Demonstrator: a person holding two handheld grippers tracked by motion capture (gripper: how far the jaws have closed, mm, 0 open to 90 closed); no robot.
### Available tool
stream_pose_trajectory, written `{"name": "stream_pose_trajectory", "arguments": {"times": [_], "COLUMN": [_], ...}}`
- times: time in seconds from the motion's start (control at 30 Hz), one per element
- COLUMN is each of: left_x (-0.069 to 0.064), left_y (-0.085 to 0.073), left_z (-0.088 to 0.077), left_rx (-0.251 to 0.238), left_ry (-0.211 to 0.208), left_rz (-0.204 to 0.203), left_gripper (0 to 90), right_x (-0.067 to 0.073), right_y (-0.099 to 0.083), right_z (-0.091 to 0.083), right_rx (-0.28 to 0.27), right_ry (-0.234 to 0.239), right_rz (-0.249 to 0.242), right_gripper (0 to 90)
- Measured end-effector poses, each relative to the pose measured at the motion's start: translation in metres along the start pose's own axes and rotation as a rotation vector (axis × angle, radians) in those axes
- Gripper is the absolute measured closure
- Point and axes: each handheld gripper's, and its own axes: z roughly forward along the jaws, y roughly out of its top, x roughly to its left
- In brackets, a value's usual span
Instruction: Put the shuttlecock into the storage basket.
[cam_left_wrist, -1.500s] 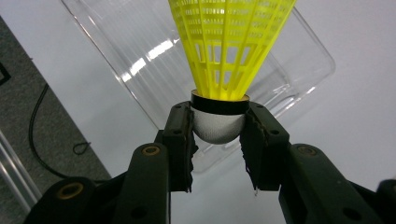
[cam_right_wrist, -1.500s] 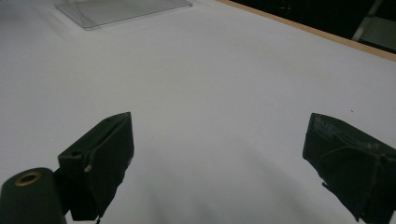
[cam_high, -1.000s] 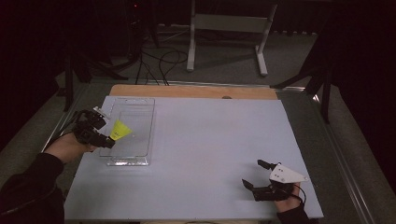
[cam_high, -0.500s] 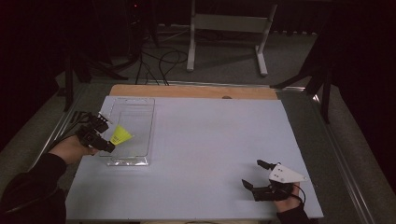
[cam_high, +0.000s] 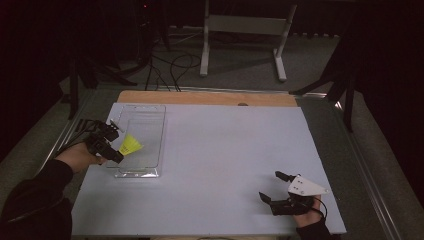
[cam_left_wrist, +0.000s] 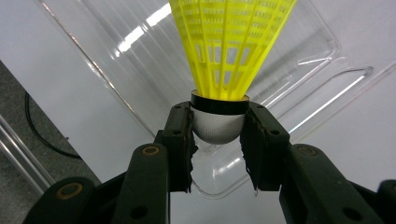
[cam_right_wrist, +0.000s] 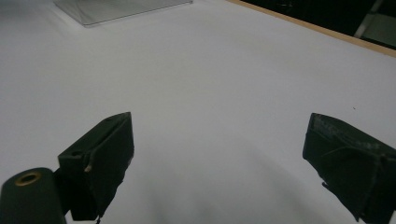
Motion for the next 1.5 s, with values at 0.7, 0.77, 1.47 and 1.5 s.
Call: {"name": "stream_pose_trajectory", "arguments": {"times": [0.7, 0.77, 1.47, 1.5], "left_x": [-0.013, -0.013, -0.055, -0.058], "left_y": [0.011, 0.012, 0.041, 0.044], "left_z": [-0.017, -0.018, -0.019, -0.019], "left_rx": [-0.018, -0.022, -0.149, -0.156], "left_ry": [-0.038, -0.071, -0.078, -0.077], "left_rz": [0.024, 0.024, 0.164, 0.171], "left_gripper": [13.9, 5.3, 0.0, 0.0], "right_x": [0.0, 0.0, 0.0, 0.0], "right_y": [0.001, 0.001, 0.001, 0.001], "right_z": [-0.002, -0.002, -0.002, -0.002], "right_rx": [-0.007, -0.007, -0.009, -0.009], "right_ry": [-0.003, -0.004, -0.003, -0.003], "right_rz": [0.0, 0.001, 0.001, 0.002], "right_gripper": [9.1, 9.1, 9.1, 9.1]}}
